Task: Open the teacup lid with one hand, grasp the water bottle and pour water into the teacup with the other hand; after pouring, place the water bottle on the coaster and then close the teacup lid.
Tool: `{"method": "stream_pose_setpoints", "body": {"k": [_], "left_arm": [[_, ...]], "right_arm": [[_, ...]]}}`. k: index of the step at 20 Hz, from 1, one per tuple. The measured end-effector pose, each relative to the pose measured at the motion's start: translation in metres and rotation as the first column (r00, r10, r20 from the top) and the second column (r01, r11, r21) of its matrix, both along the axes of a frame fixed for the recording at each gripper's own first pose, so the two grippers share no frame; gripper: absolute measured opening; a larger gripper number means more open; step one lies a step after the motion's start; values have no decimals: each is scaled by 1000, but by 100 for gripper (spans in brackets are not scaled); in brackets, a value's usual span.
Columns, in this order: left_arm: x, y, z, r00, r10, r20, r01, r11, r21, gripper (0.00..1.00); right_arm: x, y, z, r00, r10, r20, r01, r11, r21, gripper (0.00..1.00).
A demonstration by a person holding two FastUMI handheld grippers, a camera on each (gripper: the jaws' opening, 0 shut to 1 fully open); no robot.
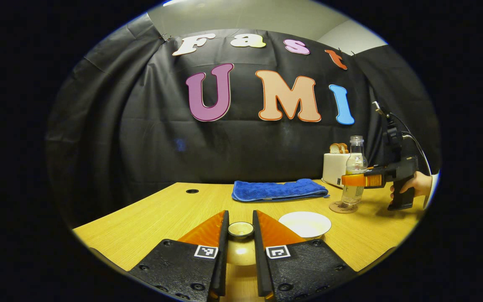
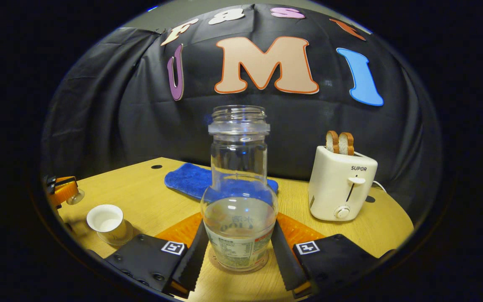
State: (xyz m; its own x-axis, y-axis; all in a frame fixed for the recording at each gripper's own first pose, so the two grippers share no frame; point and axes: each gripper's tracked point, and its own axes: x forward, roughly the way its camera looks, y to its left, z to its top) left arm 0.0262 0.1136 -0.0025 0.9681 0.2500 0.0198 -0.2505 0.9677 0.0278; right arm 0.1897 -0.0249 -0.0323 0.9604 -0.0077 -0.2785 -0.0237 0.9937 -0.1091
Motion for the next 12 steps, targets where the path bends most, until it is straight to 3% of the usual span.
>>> {"method": "stream_pose_setpoints", "body": {"k": [12], "left_arm": [[1, -2, 0, 1000, -3, 1, 3, 1000, 0, 27]], "right_arm": [[5, 4, -17, 1000, 17, -3, -17, 999, 28, 81]]}}
